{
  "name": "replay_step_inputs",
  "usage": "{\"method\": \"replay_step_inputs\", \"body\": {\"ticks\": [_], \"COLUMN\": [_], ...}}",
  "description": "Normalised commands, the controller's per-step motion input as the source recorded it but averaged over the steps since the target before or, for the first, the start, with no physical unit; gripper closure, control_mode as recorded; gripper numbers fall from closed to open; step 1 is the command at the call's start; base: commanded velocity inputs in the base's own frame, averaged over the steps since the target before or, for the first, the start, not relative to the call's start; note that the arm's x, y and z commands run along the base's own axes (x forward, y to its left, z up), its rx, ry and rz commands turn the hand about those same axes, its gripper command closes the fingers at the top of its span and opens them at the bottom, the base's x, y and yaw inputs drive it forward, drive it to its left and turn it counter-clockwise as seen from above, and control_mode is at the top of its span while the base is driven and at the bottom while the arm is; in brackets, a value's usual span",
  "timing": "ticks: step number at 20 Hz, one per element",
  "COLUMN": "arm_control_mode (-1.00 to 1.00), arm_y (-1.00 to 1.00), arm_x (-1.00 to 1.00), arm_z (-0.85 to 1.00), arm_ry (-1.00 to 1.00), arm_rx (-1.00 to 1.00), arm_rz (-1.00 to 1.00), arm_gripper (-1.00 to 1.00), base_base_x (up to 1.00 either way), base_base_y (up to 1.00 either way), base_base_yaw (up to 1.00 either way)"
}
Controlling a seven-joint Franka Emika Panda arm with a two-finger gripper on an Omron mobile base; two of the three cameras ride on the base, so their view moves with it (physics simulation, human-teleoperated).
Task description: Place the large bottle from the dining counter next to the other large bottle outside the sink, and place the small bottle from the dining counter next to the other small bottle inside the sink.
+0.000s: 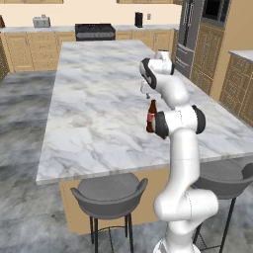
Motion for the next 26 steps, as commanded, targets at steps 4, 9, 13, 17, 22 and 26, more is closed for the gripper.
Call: {"method": "replay_step_inputs", "body": {"ticks": [4, 9, 13, 17, 22, 26], "arm_control_mode": [-1.0, -1.0, -1.0, -1.0, -1.0, -1.0], "arm_y": [0.0, 0.0, 0.0, 0.01, 0.11, 0.06], "arm_x": [-0.01, 0.0, 0.0, 0.0, 0.0, 0.0], "arm_z": [-0.01, -0.23, -0.12, -0.04, -0.18, -0.22], "arm_ry": [0.0, 0.06, 0.05, 0.02, 0.03, 0.03], "arm_rx": [0.0, 0.0, 0.0, 0.0, 0.0, 0.0], "arm_rz": [0.0, 0.0, 0.0, 0.0, 0.0, 0.0], "arm_gripper": [-1.0, -1.0, -1.0, -1.0, -1.0, -1.0], "base_base_x": [0.0, 0.0, 0.0, 0.0, 0.0, 0.0], "base_base_y": [0.0, 0.0, 0.0, 0.0, 0.0, 0.0], "base_base_yaw": [0.0, 0.0, 0.0, 0.0, 0.0, 0.0]}}
